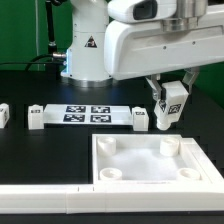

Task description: Assemble square table

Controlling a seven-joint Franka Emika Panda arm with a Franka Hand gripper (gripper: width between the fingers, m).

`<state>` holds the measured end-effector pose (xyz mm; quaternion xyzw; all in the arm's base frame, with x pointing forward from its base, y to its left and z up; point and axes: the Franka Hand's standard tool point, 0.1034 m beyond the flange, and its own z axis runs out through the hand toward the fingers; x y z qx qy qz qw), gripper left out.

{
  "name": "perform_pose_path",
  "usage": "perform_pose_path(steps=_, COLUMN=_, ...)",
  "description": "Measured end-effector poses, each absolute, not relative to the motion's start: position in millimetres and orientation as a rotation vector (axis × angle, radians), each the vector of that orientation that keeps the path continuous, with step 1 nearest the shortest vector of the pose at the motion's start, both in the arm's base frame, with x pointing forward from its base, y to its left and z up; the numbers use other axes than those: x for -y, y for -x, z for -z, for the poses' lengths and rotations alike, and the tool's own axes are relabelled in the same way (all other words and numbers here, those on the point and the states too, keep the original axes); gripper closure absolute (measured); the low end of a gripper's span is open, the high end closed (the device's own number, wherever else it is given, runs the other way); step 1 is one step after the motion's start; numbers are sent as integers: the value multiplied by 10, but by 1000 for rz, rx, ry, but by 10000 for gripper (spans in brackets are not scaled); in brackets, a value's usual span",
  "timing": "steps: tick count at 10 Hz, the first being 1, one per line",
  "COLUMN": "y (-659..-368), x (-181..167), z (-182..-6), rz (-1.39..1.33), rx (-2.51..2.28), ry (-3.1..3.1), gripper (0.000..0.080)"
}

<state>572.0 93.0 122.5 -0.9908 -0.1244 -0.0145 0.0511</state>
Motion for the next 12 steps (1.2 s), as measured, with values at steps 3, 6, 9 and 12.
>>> perform_pose_path(steps=3, y=-6048, x=-875, z=-1323, rz=411, rx=459, ry=3008, gripper=511)
perform_pose_path(steps=6, y=-6159, x=-859, z=-1319, rz=508, rx=505, ry=2998, gripper=511)
perform_pose_path(steps=9, y=-6168, x=-905, z=-1288, rz=502, rx=543, ry=2998, gripper=511)
perform_pose_path(steps=12, y=-6433, x=-979, z=-1163, rz=504, rx=543, ry=2985, gripper=511)
